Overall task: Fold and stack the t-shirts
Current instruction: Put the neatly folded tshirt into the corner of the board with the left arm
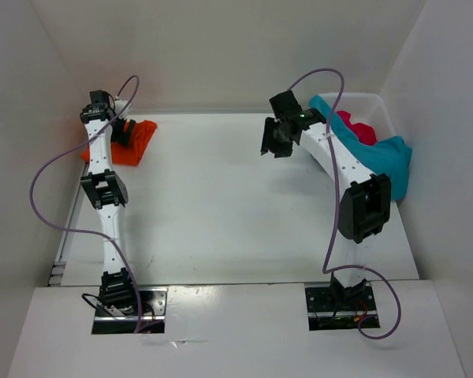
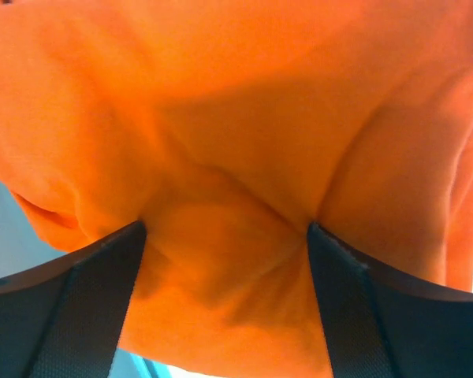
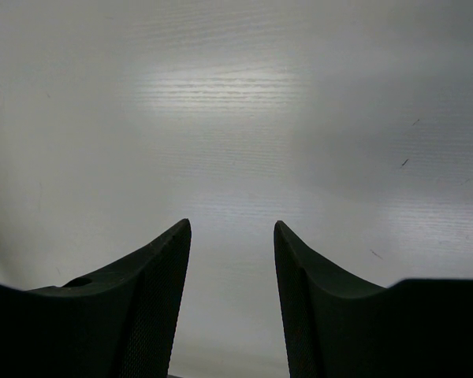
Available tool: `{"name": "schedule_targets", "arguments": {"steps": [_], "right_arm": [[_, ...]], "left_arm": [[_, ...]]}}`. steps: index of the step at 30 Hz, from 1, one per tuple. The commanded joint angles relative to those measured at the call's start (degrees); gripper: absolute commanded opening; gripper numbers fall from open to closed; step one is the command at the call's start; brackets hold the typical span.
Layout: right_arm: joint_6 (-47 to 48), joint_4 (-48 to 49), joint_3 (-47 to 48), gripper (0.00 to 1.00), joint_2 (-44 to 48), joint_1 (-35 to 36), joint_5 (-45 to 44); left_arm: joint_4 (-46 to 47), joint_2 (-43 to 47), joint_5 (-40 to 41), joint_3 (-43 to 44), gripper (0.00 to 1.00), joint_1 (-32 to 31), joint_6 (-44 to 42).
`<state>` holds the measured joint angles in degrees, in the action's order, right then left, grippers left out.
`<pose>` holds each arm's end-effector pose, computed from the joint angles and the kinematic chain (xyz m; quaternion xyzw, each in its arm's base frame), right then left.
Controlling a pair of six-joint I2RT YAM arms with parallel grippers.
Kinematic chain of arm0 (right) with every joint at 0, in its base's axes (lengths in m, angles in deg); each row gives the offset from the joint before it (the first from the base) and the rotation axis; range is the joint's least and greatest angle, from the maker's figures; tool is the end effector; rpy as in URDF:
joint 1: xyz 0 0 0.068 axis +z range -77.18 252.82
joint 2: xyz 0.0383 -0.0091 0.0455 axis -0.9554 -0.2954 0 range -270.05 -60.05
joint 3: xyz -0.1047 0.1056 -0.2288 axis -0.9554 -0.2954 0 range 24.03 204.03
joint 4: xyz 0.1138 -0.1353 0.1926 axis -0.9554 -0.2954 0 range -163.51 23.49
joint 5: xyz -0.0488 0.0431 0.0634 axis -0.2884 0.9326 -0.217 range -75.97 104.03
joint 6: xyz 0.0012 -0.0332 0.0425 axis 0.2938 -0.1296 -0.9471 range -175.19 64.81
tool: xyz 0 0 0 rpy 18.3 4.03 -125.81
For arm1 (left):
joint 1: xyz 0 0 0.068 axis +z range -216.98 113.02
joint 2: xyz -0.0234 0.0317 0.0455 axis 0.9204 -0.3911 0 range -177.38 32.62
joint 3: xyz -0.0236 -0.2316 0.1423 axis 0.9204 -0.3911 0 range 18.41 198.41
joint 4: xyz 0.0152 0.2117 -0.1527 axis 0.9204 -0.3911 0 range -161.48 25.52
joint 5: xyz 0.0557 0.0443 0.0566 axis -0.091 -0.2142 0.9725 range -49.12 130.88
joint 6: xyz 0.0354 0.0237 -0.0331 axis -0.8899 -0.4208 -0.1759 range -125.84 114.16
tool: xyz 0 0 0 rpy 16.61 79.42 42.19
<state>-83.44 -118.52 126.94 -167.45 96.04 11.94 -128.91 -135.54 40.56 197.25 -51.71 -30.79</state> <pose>0.3758 0.1597 0.3148 0.0473 0.9562 0.1095 0.2672 0.5527 0.1506 0.1837 0.0810 0.9469 0.1045 0.2931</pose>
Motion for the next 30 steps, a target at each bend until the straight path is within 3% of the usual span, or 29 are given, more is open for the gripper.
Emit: {"name": "schedule_targets", "arguments": {"steps": [1,5,8,12,21,24,30], "right_arm": [[0.13,-0.81,4.57,0.52,-1.15,0.07,0.24],[0.65,-2.65,5.63,0.53,-2.38,0.07,-0.37],[0.65,-4.23,7.04,0.53,-3.52,0.07,-0.9],[0.65,-4.86,8.18,0.53,-4.05,0.6,-1.43],[1.18,-6.0,11.43,0.53,-6.59,1.21,-1.43],[1.18,-6.0,11.43,0.53,-6.6,2.26,-1.43],[1.71,-5.48,10.82,0.53,-5.46,2.79,-2.48]], "left_arm": [[3.59,-2.09,-2.5,0.63,0.91,-0.24,3.84],[11.57,-3.14,-3.11,0.63,0.99,-0.24,8.42],[17.9,-3.14,-1.18,0.63,0.99,-0.24,10.53],[23.55,-2.01,-1.18,-1.04,0.99,-0.24,7.47],[21.45,0.63,-0.66,0.45,0.99,-0.24,3.15],[21.44,4.67,3.2,0.45,0.99,0.46,3.68],[21.44,3.9,13.93,0.45,0.99,2.74,1.84]]}}
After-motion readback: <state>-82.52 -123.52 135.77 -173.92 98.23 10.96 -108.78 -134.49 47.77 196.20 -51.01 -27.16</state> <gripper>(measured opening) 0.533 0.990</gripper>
